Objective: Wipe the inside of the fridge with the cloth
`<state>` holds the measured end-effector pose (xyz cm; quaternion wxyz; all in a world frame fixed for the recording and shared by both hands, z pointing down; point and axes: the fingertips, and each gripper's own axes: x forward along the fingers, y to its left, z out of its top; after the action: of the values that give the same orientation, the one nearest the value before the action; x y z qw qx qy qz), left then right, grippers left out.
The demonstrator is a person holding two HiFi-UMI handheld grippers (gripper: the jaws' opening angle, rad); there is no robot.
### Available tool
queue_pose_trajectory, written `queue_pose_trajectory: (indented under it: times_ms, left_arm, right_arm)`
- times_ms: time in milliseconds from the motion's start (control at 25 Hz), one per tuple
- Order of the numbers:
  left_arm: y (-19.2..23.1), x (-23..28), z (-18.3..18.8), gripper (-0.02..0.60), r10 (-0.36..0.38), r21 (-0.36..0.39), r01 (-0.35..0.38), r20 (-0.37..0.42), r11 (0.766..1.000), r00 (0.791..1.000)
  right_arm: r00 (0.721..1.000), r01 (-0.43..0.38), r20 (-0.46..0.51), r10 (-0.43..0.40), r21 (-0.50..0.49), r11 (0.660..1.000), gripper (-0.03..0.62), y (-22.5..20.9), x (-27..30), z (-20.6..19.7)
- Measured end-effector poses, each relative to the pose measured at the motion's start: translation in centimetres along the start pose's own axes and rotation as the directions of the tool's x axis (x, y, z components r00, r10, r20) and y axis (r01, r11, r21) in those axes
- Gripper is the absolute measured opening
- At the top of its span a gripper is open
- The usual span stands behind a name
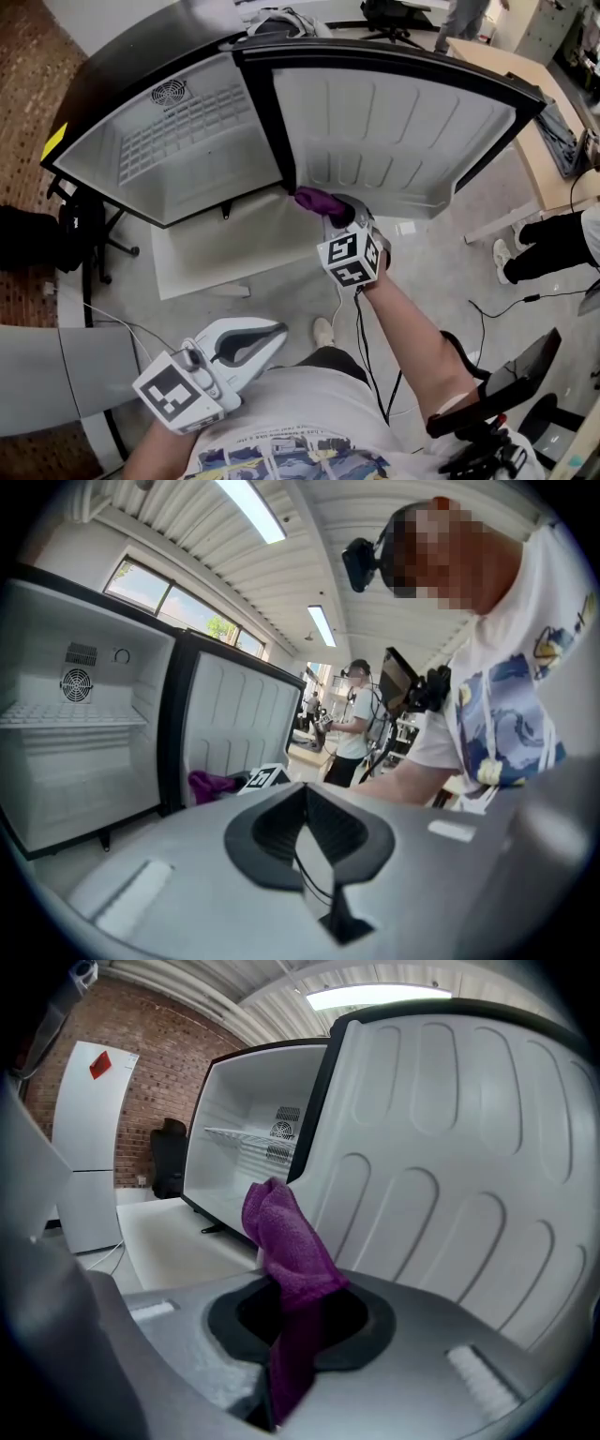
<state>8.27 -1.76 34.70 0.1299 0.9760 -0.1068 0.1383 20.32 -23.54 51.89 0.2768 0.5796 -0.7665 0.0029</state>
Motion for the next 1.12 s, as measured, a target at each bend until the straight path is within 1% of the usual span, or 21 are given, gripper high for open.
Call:
queue_pose_trajectory:
  times_ms: [40, 280, 440, 640, 920, 1040, 1120]
  left_arm:
    - [0.0, 0.3, 0.2, 0.006, -0.002, -0.006, 0.002, 0.000, 1.000, 1.000]
    - [-0.1, 1.5, 0.2, 0.006, -0.022, 0.015, 0.022, -0.001, 1.000, 1.000]
    - [-0.2, 2.2, 0.2, 0.006, -0.040, 0.019, 0.040, -0.019, 0.999, 0.999]
    - [-1.0, 3.6, 1.4, 0.006, -0.077, -0.028, 0.076, -0.007, 0.997, 0.997]
    - [-1.1, 4.8, 1.2, 0.006, -0.127, 0.006, 0.127, -0.025, 0.992, 0.992]
    - [-1.0, 5.1, 1.0, 0.006, -0.142, 0.032, 0.142, -0.013, 0.989, 0.990]
    - [-1.2, 5.5, 1.2, 0.006, -0.153, 0.030, 0.153, -0.013, 0.988, 0.988]
  right_arm:
    - [1.000, 0.003, -0.004, -0.003, 0.003, 1.000, 0.054, -0.3, 0.0, -0.3]
    - [1.000, 0.024, -0.020, -0.024, 0.007, 1.000, 0.054, -2.0, -0.5, -1.5]
    - [0.998, 0.053, -0.034, -0.052, 0.013, 0.999, 0.054, -3.4, -1.1, -2.4]
    - [0.993, 0.099, -0.066, -0.097, 0.031, 0.995, 0.054, -5.4, -2.2, -4.1]
    - [0.979, 0.176, -0.118, -0.168, 0.063, 0.982, 0.054, -8.6, -4.3, -6.6]
    - [0.969, 0.215, -0.142, -0.202, 0.083, 0.973, 0.054, -9.9, -5.2, -7.7]
    - [0.962, 0.239, -0.159, -0.223, 0.094, 0.966, 0.054, -10.7, -5.8, -8.3]
